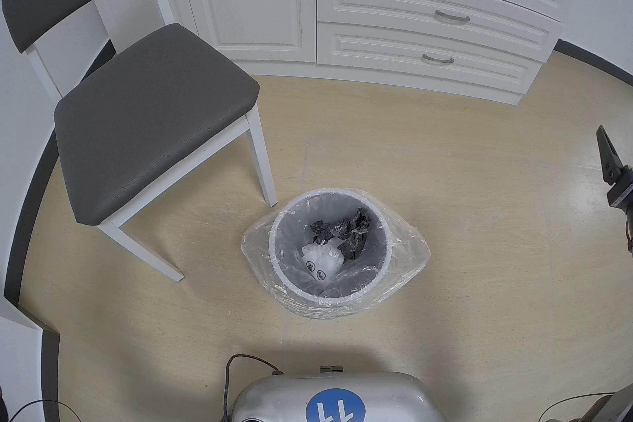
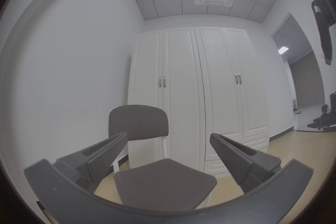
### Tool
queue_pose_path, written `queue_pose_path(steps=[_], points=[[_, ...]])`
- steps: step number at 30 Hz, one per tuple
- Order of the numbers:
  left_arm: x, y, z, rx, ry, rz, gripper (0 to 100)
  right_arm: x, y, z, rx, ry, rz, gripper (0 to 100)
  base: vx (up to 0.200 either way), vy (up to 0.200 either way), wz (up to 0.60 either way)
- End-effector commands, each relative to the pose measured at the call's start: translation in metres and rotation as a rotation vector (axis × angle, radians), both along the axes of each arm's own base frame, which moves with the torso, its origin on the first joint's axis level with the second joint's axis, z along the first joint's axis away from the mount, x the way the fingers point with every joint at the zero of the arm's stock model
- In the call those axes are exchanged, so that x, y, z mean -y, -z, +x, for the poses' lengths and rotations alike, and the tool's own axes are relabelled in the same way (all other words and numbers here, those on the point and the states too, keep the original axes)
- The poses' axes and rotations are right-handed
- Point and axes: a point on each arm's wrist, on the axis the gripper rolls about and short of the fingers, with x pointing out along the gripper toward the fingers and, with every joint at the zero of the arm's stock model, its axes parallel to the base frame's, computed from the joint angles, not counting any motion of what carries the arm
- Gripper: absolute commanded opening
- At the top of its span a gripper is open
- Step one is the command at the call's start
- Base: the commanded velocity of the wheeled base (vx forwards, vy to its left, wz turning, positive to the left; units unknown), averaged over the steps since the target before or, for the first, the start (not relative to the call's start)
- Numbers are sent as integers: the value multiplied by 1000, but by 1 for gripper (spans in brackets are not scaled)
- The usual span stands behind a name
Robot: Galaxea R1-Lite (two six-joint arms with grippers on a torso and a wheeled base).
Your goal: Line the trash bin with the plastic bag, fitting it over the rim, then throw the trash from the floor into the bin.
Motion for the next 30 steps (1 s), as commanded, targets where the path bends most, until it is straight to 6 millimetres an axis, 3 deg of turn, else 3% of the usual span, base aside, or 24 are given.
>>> queue_pose_path(steps=[1, 2, 3, 9, 14, 15, 22, 30], points=[[-1, -1, -19, 39, -16, -15, 100, 6, -1, -21, 51, 9, 10, 100, 0, 0, 0], [-1, -1, -19, 39, -16, -15, 100, 6, -1, -21, 51, 9, 10, 100, 0, 0, 0], [-2, 4, -38, -5, -30, -25, 100, 13, 6, -32, 46, 47, 8, 100, 0, 0, 0], [-4, 11, -67, -46, -28, -32, 100, 22, 9, -51, 80, 105, 14, 100, 0, 0, 0], [-4, 14, -77, -47, -30, -36, 100, 25, 10, -60, 101, 133, 13, 100, 0, 0, 0], [-5, 17, -92, -34, -31, -36, 100, 30, 8, -80, 175, 168, 24, 100, 0, 0, 0], [-6, 20, -120, -12, -33, -36, 100, 35, 24, -129, 155, 170, 13, 100, 0, 0, 0], [-5, 24, -134, -1, -52, -38, 100, 38, 48, -164, 104, 164, 5, 100, 0, 0, 0]])
